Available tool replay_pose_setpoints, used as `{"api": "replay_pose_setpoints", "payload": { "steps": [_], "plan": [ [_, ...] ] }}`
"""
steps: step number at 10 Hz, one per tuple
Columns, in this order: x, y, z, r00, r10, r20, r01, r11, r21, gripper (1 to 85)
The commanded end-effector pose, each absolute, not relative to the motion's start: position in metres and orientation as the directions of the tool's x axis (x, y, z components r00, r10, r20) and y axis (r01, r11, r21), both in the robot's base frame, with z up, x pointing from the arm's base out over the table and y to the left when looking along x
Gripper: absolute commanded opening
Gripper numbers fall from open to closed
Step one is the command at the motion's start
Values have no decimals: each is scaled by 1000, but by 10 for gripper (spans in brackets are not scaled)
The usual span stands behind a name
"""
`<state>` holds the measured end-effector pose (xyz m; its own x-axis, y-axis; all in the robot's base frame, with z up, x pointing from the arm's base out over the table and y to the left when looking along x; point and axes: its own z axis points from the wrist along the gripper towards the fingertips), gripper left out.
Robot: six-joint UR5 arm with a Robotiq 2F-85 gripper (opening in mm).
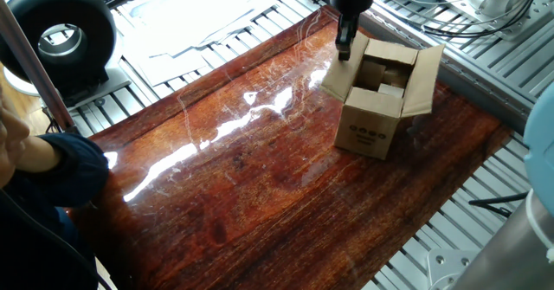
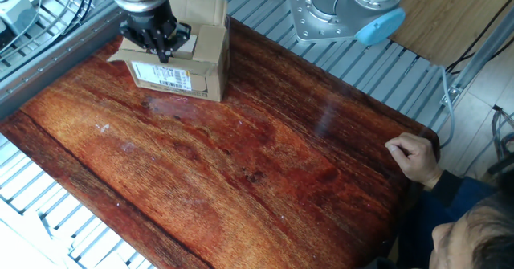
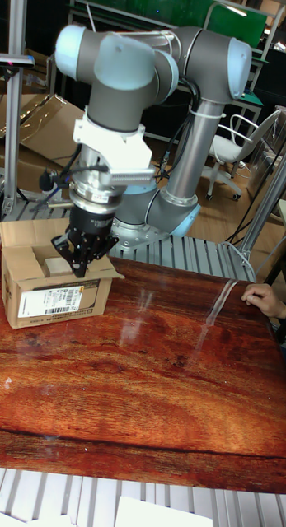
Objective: Open a box
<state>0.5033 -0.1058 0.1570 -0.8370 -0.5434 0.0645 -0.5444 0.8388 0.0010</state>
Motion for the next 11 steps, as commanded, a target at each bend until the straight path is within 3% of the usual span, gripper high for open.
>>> {"api": "replay_pose_setpoints", "payload": {
  "steps": [1,5,11],
  "plan": [
    [505,-98,136,-824,-563,61,-562,826,39,10],
    [504,-105,112,-811,-582,54,-581,813,36,10],
    [492,-113,104,-806,-591,44,-588,807,58,10]
  ]
}}
